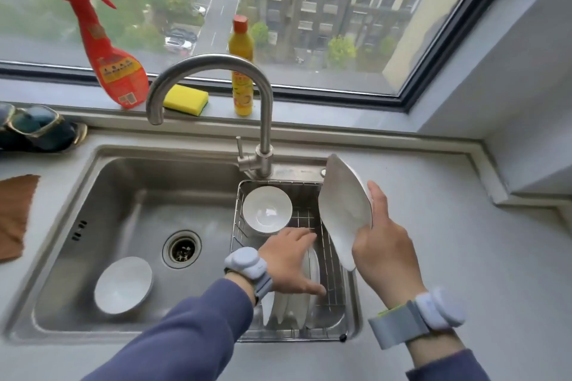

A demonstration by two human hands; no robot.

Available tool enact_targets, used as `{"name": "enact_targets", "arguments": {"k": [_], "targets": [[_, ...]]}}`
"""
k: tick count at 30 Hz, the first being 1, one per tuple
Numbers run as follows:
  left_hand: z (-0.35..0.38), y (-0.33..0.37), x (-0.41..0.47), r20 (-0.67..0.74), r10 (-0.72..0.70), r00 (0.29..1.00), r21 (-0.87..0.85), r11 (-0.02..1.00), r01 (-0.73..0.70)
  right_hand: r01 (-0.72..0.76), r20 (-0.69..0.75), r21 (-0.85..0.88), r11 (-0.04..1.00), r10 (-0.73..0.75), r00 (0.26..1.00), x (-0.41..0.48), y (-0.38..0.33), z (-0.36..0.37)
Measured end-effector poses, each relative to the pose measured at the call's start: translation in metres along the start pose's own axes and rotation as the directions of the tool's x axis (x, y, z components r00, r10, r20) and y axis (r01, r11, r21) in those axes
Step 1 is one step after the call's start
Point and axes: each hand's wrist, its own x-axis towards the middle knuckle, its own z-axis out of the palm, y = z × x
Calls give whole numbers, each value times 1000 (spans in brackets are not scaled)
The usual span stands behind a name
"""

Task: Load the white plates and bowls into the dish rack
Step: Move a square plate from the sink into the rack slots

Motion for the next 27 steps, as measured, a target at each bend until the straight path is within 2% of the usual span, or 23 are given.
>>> {"name": "enact_targets", "arguments": {"k": [2,5,11,15,27], "targets": [[7,8,5,20,-9,1000,85,996,7,-40,29,14,999,40,999,-5,10,-1],[13,5,7,6,-20,1000,117,993,19,-89,79,31,996,87,993,-13,20,0],[13,-3,7,7,-60,998,-4,998,60,-112,210,-23,993,114,971,-17,28,14],[17,0,7,21,-105,994,-54,993,106,-98,233,-46,994,106,967,-12,31,31],[18,-7,-1,-9,-121,993,-116,986,119,-161,366,-69,985,175,914,-1,39,83]]}}
